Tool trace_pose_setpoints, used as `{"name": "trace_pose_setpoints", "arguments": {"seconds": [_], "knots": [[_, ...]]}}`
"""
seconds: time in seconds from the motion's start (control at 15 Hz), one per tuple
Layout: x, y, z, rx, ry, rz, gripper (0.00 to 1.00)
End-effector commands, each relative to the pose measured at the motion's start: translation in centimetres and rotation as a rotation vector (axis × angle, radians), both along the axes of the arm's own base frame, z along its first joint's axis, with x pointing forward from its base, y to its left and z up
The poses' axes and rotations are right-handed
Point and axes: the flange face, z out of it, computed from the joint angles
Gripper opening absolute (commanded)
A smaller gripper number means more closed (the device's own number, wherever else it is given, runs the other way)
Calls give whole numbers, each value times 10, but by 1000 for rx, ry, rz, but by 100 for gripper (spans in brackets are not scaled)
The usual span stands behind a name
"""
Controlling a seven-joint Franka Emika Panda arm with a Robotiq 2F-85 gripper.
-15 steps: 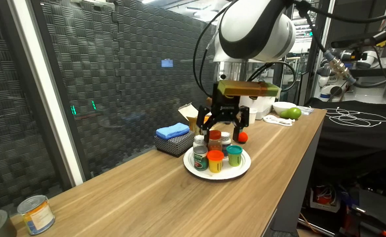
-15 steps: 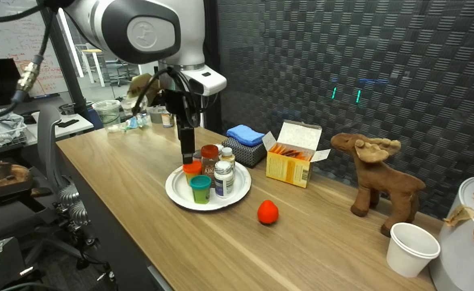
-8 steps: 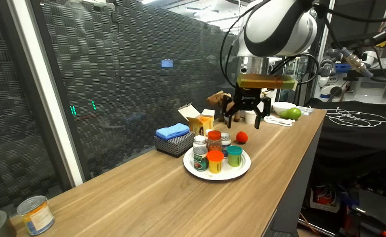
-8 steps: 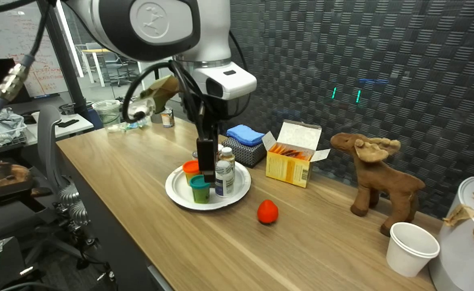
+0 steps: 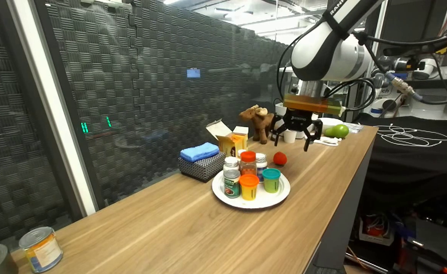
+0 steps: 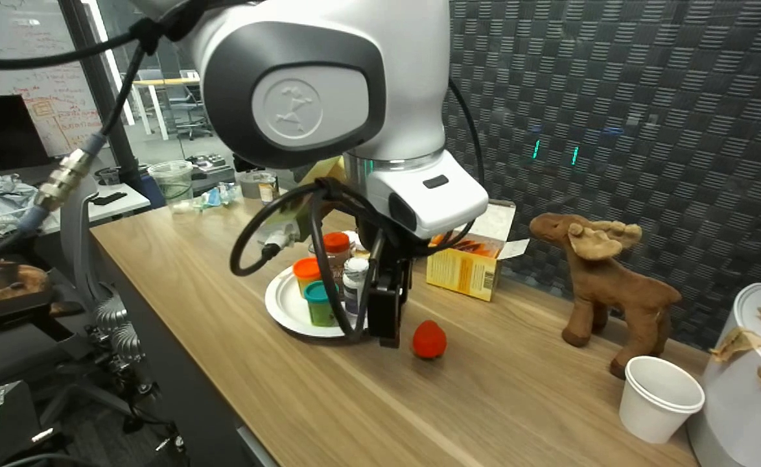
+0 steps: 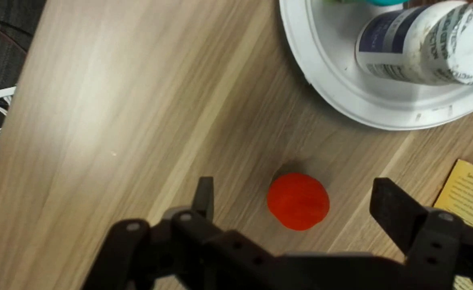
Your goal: Put the bottles and orange plushie surrounding the white plate on the white plate
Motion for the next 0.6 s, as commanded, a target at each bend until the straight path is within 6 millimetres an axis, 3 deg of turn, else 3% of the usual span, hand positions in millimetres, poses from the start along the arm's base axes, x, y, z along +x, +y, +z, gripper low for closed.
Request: {"name": "trace_pose_setpoints", "arguments": {"seconds": [0.0, 0.53], "knots": [[18, -10, -11, 8, -19, -43, 100], [39, -12, -40, -2, 8, -47, 100]]}}
